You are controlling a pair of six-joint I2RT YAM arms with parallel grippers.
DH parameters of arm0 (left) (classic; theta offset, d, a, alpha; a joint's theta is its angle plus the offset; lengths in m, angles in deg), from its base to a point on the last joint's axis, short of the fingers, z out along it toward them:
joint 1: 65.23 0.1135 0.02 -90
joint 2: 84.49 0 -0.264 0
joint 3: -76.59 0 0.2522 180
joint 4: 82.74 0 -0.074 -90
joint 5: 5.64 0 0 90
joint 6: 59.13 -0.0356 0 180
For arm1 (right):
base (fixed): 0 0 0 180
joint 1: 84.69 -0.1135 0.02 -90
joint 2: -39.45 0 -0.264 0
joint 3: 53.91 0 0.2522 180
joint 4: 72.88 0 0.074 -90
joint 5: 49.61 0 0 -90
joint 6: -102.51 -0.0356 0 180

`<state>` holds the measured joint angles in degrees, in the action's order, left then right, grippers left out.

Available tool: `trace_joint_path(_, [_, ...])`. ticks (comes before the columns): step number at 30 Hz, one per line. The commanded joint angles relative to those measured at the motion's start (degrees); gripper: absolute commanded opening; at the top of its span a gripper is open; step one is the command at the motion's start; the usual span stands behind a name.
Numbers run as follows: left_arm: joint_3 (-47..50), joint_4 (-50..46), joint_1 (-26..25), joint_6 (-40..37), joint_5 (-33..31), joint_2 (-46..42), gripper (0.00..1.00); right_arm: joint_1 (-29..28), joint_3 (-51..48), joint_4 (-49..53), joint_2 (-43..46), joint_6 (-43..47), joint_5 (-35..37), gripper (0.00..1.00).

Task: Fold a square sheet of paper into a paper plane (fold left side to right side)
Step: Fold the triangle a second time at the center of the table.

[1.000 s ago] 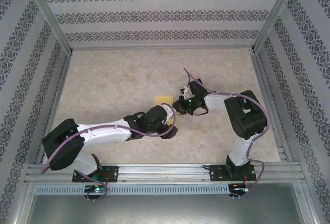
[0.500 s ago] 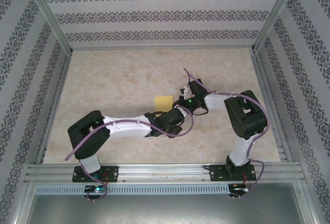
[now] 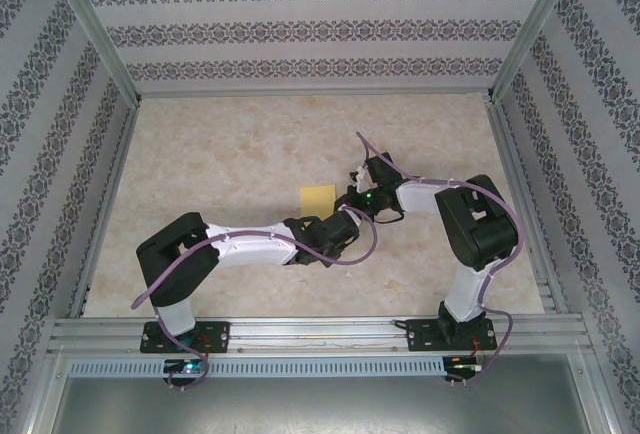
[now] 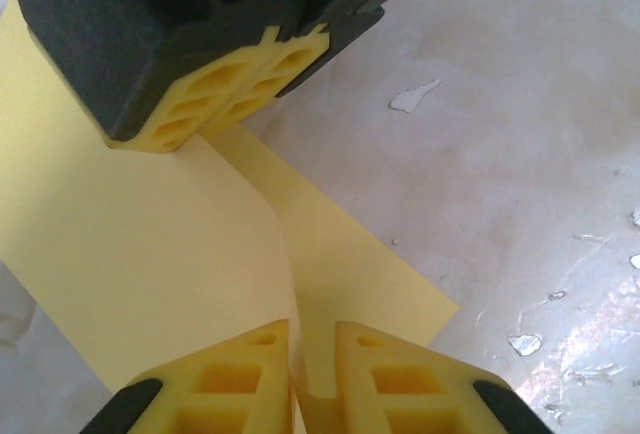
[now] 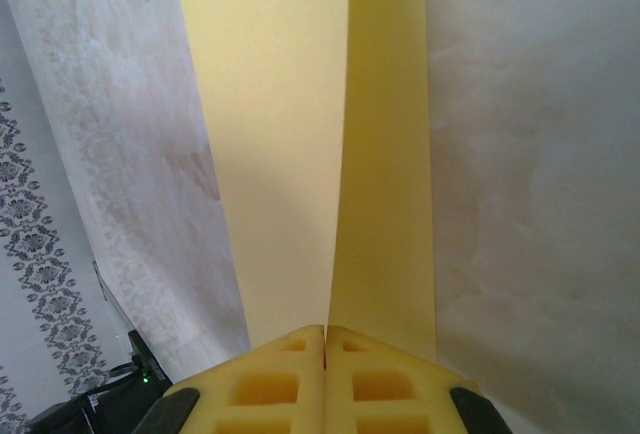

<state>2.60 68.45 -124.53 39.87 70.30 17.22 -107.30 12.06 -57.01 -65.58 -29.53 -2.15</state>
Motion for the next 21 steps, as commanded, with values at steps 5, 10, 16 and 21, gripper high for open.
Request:
trace_joint_path(5, [1.2,0.8,-0.6,1.1,1.9,-3.2,0.03,0.4,0.1,0.6,2.2,1.4,-0.7,0.00])
trace_joint_path(10, [2.7,2.3,1.4,3.7,7.0,-5.3,0.00,1.7,-0.3,0.8,6.1,2.3,1.1,0.09])
trace_joint_path(16, [7.0,8.1,6.3,8.0,19.4,-9.3,0.00,5.6,-4.6,1.8,12.7,4.6,5.1,0.25])
trace_joint_path(21, [11.3,15.3,12.5,13.9,34.1,-11.1,0.00,7.9,-9.7,2.7,18.2,6.7,5.9,0.25])
